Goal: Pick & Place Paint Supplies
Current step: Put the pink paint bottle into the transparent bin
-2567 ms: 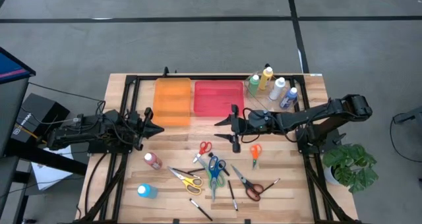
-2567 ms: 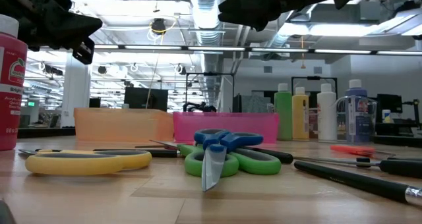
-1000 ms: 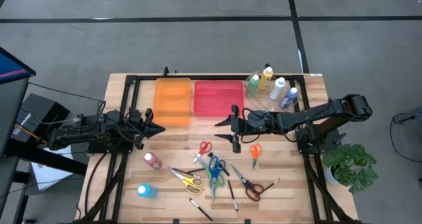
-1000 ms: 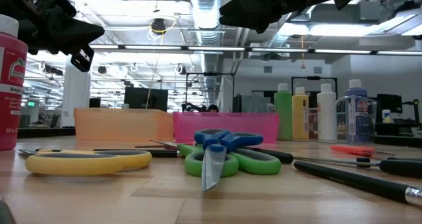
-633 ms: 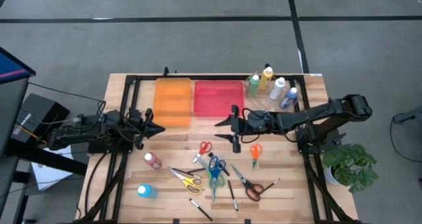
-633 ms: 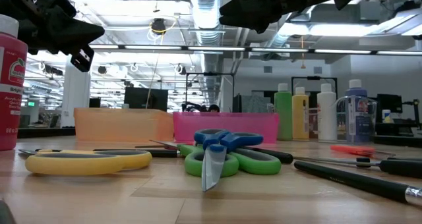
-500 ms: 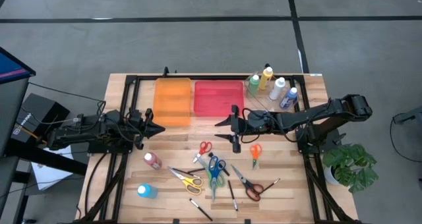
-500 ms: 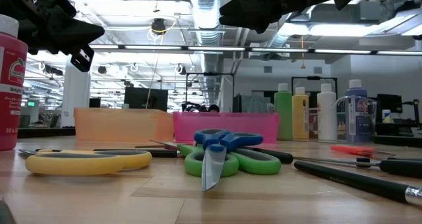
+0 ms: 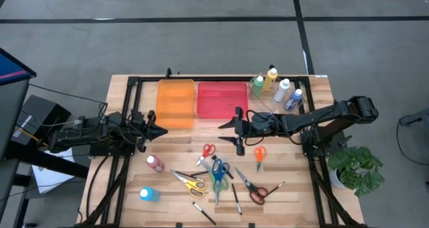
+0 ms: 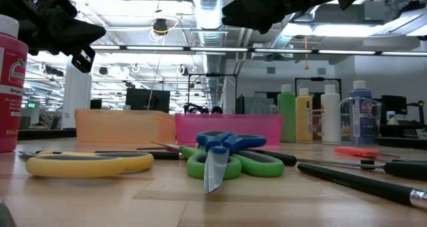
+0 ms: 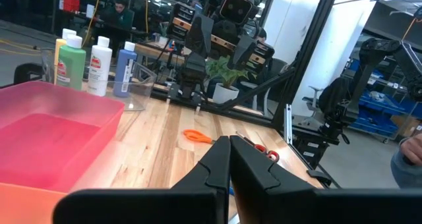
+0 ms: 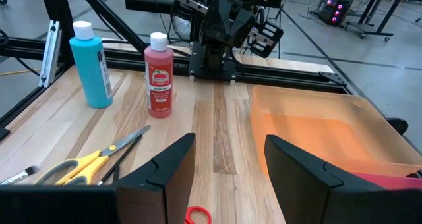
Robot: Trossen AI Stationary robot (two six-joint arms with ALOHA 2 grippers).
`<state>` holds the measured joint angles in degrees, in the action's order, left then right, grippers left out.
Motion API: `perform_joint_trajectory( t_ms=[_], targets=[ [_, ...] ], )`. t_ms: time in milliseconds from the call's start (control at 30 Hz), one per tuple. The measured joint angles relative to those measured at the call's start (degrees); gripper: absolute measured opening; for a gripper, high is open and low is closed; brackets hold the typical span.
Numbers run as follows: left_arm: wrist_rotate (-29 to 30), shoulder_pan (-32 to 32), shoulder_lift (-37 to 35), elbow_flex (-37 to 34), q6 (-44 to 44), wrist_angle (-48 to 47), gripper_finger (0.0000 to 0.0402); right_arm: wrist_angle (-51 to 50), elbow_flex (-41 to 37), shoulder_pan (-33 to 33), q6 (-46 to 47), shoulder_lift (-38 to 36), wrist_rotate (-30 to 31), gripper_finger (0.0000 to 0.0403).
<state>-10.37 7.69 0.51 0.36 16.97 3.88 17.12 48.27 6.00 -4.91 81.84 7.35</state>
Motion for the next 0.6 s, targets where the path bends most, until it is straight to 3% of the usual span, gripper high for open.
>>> perform_joint_trajectory(
  t_ms=[400,600],
  targets=[
    [1.91,-0.01,0.01,0.08,0.02,5.72,0.0001,0.02,0.0,0.04,1.07,0.0,-0.02,0.0179],
    [1.88,0.01,3.67,5.56,0.04,2.93,0.0,0.02,0.0,0.02,1.92,0.0,-0.02,0.0179]
  ],
)
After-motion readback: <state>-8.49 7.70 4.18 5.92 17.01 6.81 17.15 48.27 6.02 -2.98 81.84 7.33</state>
